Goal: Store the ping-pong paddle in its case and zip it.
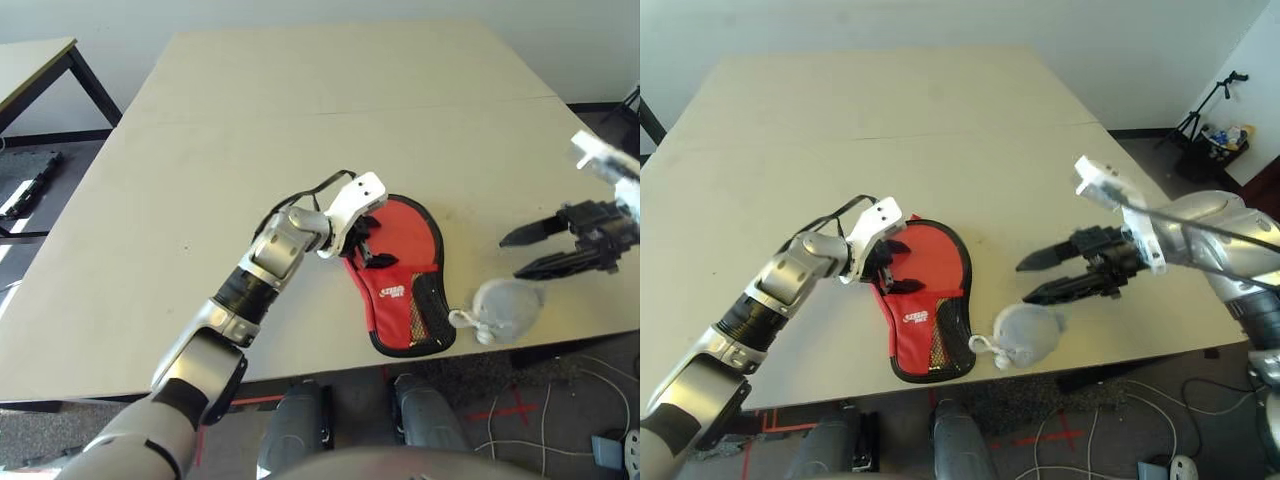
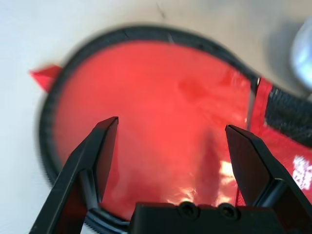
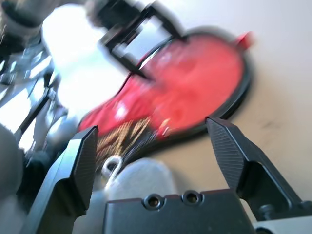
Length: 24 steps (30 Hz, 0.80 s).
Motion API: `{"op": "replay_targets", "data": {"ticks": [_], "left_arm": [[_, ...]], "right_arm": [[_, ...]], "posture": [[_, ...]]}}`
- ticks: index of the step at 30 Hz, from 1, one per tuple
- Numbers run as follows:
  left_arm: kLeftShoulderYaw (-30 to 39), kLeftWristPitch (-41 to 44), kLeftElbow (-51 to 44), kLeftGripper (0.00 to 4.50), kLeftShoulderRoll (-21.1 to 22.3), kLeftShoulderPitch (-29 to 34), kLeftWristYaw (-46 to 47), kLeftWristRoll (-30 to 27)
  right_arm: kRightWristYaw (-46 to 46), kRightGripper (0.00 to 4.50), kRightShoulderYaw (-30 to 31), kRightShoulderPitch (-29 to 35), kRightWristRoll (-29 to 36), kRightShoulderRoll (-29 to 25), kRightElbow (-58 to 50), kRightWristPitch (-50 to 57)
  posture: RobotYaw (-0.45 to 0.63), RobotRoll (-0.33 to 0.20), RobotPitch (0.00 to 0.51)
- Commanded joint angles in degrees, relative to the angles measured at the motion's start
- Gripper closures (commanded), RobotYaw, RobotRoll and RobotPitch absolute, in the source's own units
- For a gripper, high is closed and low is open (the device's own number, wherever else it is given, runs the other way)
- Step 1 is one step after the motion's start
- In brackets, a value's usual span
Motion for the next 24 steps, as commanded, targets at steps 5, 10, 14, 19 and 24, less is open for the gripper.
{"op": "replay_targets", "data": {"ticks": [5, 10, 14, 19, 24], "left_arm": [[17.5, -0.4, -0.6, 0.0, 0.8, -1.3, 11.3, -5.7], [25.9, -6.8, 3.1, 0.0, 0.9, 0.2, 19.8, -5.8], [34.3, -16.1, 8.7, 0.0, 0.8, 4.0, 30.2, -5.2], [38.1, -27.2, 13.6, 0.0, 1.3, 6.8, 38.9, -3.0], [40.0, -32.6, 17.0, 0.0, 1.7, 9.0, 42.0, -3.6]], "right_arm": [[-25.7, 0.03, -13.4, -5.4, -9.0, 12.2, 20.1, -17.1], [-34.7, 0.03, -18.4, -7.2, -12.7, 15.5, 29.1, -26.6], [-44.3, 0.03, -22.2, -7.9, -15.1, 16.9, 37.8, -34.7], [-49.8, 0.03, -24.6, -7.7, -17.2, 17.7, 43.1, -39.5], [-54.9, 0.03, -26.3, -7.4, -18.4, 17.4, 46.3, -42.0]], "posture": [[-0.11, 0.0, 0.077], [-0.09, 0.0, 0.079], [-0.07, 0.0, 0.083], [-0.06, 0.0, 0.083], [-0.05, 0.0, 0.076]]}}
